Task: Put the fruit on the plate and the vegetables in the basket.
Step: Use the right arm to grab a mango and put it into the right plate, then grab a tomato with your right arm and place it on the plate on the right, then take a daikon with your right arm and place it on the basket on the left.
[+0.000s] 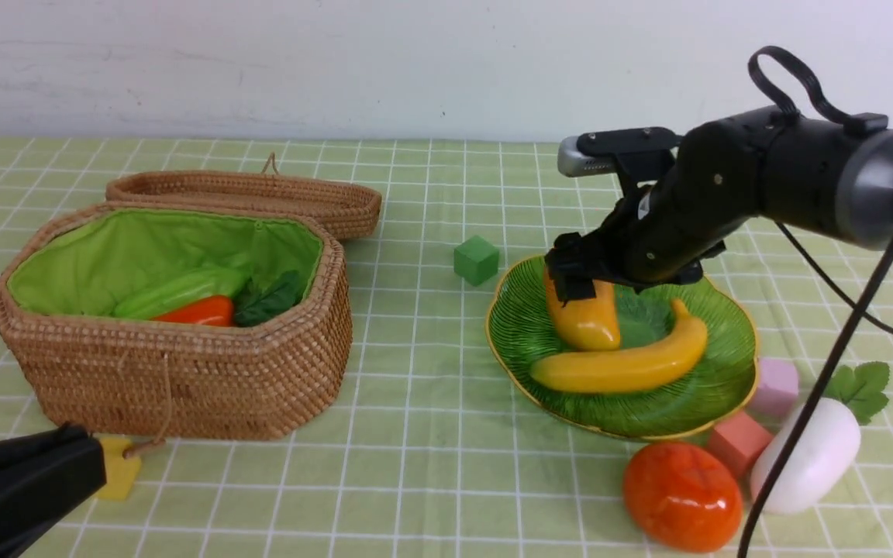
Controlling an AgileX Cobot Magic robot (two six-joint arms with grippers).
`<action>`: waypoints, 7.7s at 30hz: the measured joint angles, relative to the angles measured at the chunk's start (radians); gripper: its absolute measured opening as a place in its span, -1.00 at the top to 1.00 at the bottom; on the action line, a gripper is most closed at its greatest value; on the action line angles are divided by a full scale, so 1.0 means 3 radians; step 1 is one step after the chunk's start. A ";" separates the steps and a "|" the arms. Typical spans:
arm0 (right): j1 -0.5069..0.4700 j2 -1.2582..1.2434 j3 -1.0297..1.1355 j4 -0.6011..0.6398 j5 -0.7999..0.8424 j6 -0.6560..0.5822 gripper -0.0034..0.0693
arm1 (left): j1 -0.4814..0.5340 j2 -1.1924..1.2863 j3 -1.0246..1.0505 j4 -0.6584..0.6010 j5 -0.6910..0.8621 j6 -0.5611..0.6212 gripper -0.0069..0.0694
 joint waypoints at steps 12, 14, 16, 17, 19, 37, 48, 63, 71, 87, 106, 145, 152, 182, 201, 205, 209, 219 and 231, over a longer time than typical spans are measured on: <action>0.0000 -0.0854 -0.0008 0.0022 0.1594 -0.0051 -0.23 | 0.0000 0.0000 0.0000 0.0000 0.0029 0.0000 0.85; 0.0000 -0.0984 0.0000 0.0031 0.1852 -0.0070 -0.03 | 0.0000 0.0000 0.0000 0.0000 0.0070 0.0000 0.85; 0.0000 -0.1228 0.0174 0.0077 0.1950 -0.0077 0.35 | 0.0000 0.0000 0.0000 0.0000 0.0183 0.0000 0.85; 0.0000 -0.1266 0.0196 0.0086 0.1953 -0.0080 0.35 | 0.0000 0.0000 0.0000 0.0000 0.0191 0.0000 0.85; 0.0000 -0.1422 0.0439 0.0111 0.1968 -0.0080 0.53 | 0.0000 0.0000 0.0000 0.0001 0.0242 0.0000 0.85; 0.0124 -0.1280 0.1582 0.0604 0.1281 -0.0270 -0.94 | 0.0000 0.0000 0.0000 0.0001 0.0172 0.0000 0.85; 0.0547 -0.1054 0.1565 -0.0120 0.1117 0.0139 -0.91 | 0.0000 0.0000 0.0003 0.0001 0.0171 0.0000 0.85; 0.0897 -0.0831 0.1301 -0.0633 0.1183 0.0271 -0.87 | 0.0000 0.0000 0.0003 0.0003 0.0179 0.0000 0.84; 0.0904 -0.0629 0.1242 -0.0841 0.1251 0.0362 -0.83 | 0.0000 0.0000 0.0003 0.0003 0.0195 0.0000 0.83; 0.0904 -0.0551 0.1209 -0.0956 0.1314 0.0430 -0.62 | 0.0000 0.0000 0.0003 0.0003 0.0199 0.0000 0.83; 0.0904 -0.0818 0.1264 -0.0606 0.1156 0.0420 0.92 | 0.0000 0.0000 0.0003 0.0003 0.0199 0.0000 0.82; 0.0991 -0.0139 0.0945 -0.1431 0.1802 0.1142 -0.71 | -0.0004 0.0000 0.0003 0.0003 0.0275 0.0000 0.82; 0.0991 -0.0133 0.0945 -0.1445 0.1815 0.1132 -0.65 | -0.0004 0.0000 0.0003 0.0003 0.0275 0.0000 0.81; -0.0074 -0.0855 0.0979 -0.1270 -0.0220 0.0970 -0.64 | -0.0004 0.0000 0.0003 0.0003 0.0275 0.0013 0.81; -0.0095 -0.0669 0.0927 -0.1298 -0.0571 0.0970 -0.88 | -0.0004 0.0000 0.0003 0.0003 0.0275 0.0013 0.81; -0.0095 -0.0851 0.0836 -0.1136 -0.0124 0.0970 -0.69 | -0.0004 0.0000 0.0003 0.0003 0.0275 0.0013 0.81; -0.0095 -0.1224 0.0763 -0.1002 0.0629 0.0865 -0.29 | -0.0004 0.0000 0.0003 0.0003 0.0275 0.0020 0.81; -0.0566 -0.1528 0.1060 -0.0662 0.1793 0.0715 0.53 | -0.0004 0.0000 0.0006 -0.0121 0.0465 0.0572 0.81; -0.1051 -0.1431 0.1560 0.0485 0.0626 0.0639 -0.48 | -0.0004 0.0000 0.0006 -0.0270 0.0581 0.0784 0.80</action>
